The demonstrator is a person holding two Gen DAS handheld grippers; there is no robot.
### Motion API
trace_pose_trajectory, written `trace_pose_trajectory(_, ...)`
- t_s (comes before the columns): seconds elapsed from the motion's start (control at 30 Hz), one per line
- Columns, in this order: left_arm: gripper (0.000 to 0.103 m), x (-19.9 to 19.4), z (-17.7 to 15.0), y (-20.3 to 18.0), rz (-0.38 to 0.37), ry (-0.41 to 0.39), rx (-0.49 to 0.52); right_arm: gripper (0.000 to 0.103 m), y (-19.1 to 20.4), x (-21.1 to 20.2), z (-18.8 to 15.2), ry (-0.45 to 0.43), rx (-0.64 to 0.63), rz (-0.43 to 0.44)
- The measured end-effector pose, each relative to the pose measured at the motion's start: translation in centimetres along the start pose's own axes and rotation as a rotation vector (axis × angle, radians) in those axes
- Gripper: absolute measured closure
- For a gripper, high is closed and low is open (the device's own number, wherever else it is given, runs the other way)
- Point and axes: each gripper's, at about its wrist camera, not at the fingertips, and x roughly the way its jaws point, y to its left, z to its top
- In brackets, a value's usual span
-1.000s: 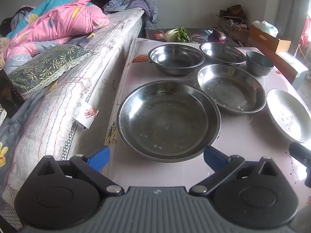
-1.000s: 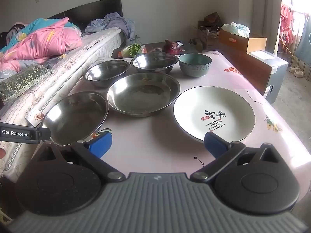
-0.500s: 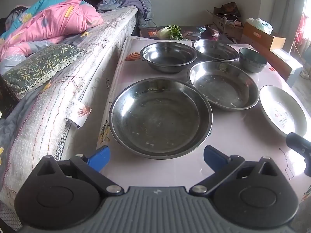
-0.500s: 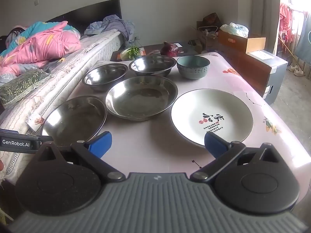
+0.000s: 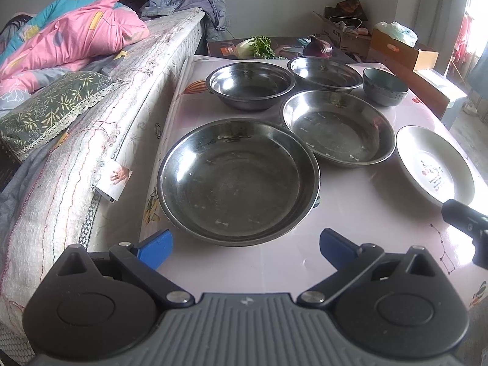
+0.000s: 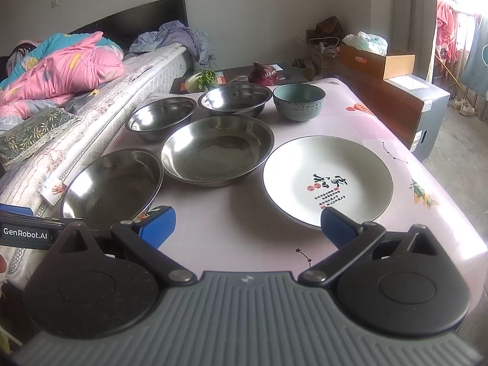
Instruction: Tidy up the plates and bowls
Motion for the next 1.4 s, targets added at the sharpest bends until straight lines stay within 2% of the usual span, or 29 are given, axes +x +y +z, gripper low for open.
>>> trace_pose_trajectory(1.4,0.000,-0.25,-0.22,-0.01,0.000,-0.004,0.006,0.001,0.47,-0.26,-0.06,0.000,-0.015,0.005)
